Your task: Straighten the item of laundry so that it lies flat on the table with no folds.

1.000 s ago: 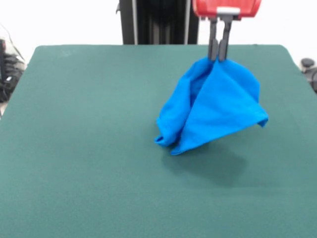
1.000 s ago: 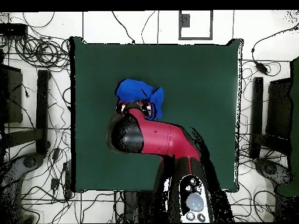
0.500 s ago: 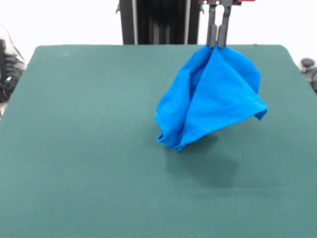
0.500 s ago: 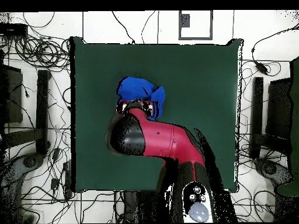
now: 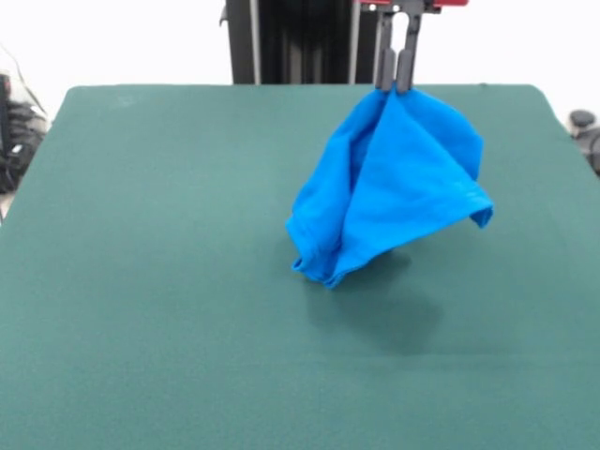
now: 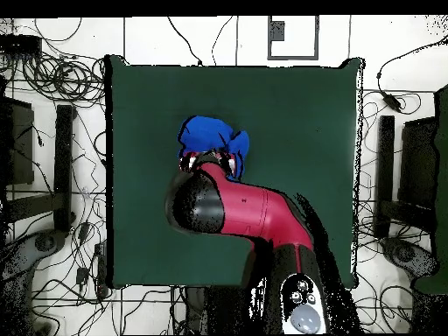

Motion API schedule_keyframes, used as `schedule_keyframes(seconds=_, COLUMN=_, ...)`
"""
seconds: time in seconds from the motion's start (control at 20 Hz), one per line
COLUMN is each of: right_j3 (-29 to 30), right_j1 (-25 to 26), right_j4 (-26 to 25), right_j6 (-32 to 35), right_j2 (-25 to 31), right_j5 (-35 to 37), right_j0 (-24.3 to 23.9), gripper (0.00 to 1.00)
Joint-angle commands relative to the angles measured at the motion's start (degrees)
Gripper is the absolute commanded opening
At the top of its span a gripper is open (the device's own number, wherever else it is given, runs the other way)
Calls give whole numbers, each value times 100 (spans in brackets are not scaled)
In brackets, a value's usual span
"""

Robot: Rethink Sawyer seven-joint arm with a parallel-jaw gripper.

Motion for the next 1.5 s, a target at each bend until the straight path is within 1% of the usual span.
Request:
schedule_keyframes(seconds=0.05, right_j3=666, right_j1=-146, right_j4=169, right_j6=905, right_j2=324, right_j5=552, right_j0=41, gripper=0)
schedule_keyframes(seconds=0.2, right_j3=729, right_j1=-691, right_j4=199, right_j6=683, right_j2=217, right_j5=1259, right_j0=4, gripper=0)
schedule_keyframes(seconds=0.3, right_j3=762, right_j1=-944, right_j4=214, right_j6=544, right_j2=198, right_j5=1595, right_j0=-70, gripper=0)
schedule_keyframes(seconds=0.4, right_j3=838, right_j1=-1108, right_j4=258, right_j6=396, right_j2=279, right_j5=1750, right_j0=-221, gripper=0)
schedule_keyframes(seconds=0.7, right_j3=1074, right_j1=-1344, right_j4=302, right_j6=-199, right_j2=611, right_j5=1769, right_j0=-841, gripper=0)
schedule_keyframes(seconds=1.0, right_j3=1266, right_j1=-1309, right_j4=220, right_j6=-731, right_j2=1111, right_j5=1581, right_j0=-1602, gripper=0)
schedule_keyframes(seconds=1.25, right_j3=1343, right_j1=-1122, right_j4=17, right_j6=-1105, right_j2=1672, right_j5=1344, right_j0=-2338, gripper=0)
schedule_keyframes(seconds=1.4, right_j3=1335, right_j1=-969, right_j4=-148, right_j6=-1190, right_j2=1986, right_j5=1271, right_j0=-2682, gripper=0)
schedule_keyframes(seconds=1.5, right_j3=1320, right_j1=-845, right_j4=-253, right_j6=-1097, right_j2=2131, right_j5=1207, right_j0=-2782, gripper=0)
